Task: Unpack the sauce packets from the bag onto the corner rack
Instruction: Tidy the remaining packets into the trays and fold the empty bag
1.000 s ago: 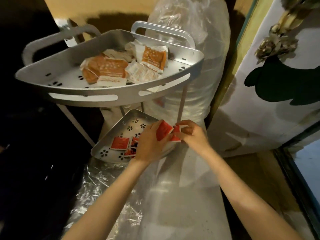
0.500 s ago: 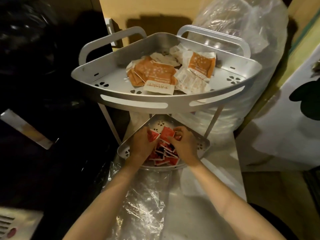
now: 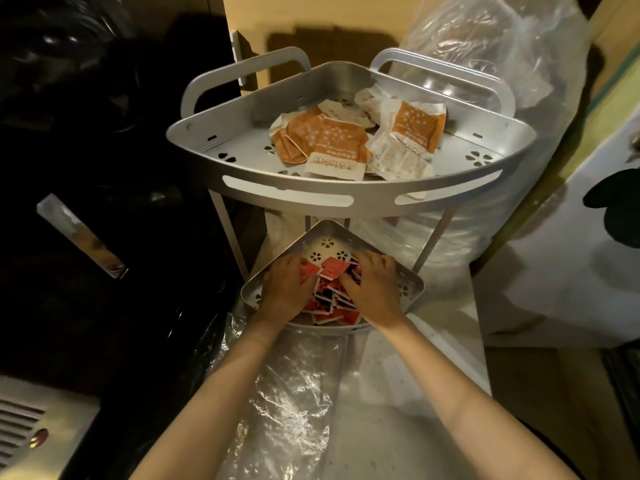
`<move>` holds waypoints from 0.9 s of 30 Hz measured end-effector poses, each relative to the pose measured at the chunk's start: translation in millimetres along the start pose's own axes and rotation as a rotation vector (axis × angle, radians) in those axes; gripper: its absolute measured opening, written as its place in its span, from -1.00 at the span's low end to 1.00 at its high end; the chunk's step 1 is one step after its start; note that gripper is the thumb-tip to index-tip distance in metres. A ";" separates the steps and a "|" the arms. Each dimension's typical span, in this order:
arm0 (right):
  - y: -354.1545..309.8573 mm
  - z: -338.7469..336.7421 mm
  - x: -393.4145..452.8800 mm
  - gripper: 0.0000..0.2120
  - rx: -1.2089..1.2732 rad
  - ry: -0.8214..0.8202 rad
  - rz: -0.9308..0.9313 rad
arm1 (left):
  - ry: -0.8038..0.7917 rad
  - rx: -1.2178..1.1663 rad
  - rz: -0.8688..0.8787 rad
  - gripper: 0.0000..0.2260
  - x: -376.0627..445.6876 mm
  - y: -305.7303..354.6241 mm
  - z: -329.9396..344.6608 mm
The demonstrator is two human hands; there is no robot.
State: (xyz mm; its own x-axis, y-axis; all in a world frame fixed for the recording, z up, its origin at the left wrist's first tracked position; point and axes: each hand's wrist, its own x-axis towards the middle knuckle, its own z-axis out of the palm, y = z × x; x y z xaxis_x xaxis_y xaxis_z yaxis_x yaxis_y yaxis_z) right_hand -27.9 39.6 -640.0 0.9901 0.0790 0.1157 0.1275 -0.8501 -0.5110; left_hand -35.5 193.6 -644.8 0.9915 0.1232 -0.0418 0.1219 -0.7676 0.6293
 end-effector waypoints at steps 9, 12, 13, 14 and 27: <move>-12.4 -22.5 -57.9 -0.46 0.255 -0.046 0.058 | 0.163 -0.162 0.066 -0.70 -69.3 -6.8 -46.8; -8.2 -17.5 -87.1 -0.45 0.311 -0.041 0.057 | 0.261 -0.016 0.083 -0.61 -95.1 -21.0 -52.1; -7.5 -15.7 -97.2 -0.44 0.312 -0.054 0.080 | 0.273 0.001 0.069 -0.58 -105.3 -24.0 -51.1; -7.4 -14.7 -107.4 -0.41 0.315 -0.079 0.109 | 0.273 0.013 0.046 -0.54 -116.6 -25.3 -49.4; -20.3 28.3 -193.9 -0.33 -0.028 -0.364 0.114 | 0.093 0.174 -0.187 -0.41 -212.2 -73.0 -13.3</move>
State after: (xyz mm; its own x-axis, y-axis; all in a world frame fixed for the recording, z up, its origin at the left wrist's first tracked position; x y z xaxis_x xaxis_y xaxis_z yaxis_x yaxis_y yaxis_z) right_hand -220.9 56.3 -676.1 0.9543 0.1591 -0.2531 0.0191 -0.8774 -0.4794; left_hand -255.5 231.9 -671.6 0.9436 0.3242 -0.0677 0.3163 -0.8217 0.4741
